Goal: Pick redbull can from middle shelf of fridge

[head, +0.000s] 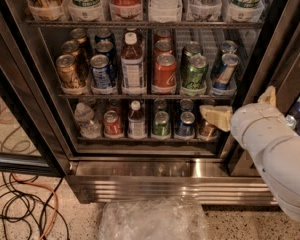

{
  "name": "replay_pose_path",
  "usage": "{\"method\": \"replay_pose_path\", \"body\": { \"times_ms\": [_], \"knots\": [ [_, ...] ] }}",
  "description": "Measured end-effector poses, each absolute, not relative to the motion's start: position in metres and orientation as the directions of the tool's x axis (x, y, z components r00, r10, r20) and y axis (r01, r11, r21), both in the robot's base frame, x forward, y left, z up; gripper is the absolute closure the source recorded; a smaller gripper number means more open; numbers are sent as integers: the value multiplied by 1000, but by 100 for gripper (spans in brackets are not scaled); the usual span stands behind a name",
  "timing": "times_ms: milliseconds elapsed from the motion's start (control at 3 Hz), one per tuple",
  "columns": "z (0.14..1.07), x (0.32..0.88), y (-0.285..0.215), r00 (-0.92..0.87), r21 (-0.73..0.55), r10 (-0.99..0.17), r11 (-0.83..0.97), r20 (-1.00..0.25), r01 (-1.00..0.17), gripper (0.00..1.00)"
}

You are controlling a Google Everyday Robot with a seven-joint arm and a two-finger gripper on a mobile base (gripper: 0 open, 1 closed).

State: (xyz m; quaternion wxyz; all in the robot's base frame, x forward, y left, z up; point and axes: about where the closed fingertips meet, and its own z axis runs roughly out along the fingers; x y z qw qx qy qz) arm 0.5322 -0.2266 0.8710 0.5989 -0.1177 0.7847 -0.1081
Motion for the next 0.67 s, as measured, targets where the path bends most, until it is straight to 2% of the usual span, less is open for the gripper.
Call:
{"method": "replay_pose_path", "body": {
  "times_ms": [333,667],
  "knots": [
    [835,539,-219,-314,-280,-296,955,-902,-98,9],
    [835,540,-217,-315,-276,-294,956,-902,-100,23]
  ]
}}
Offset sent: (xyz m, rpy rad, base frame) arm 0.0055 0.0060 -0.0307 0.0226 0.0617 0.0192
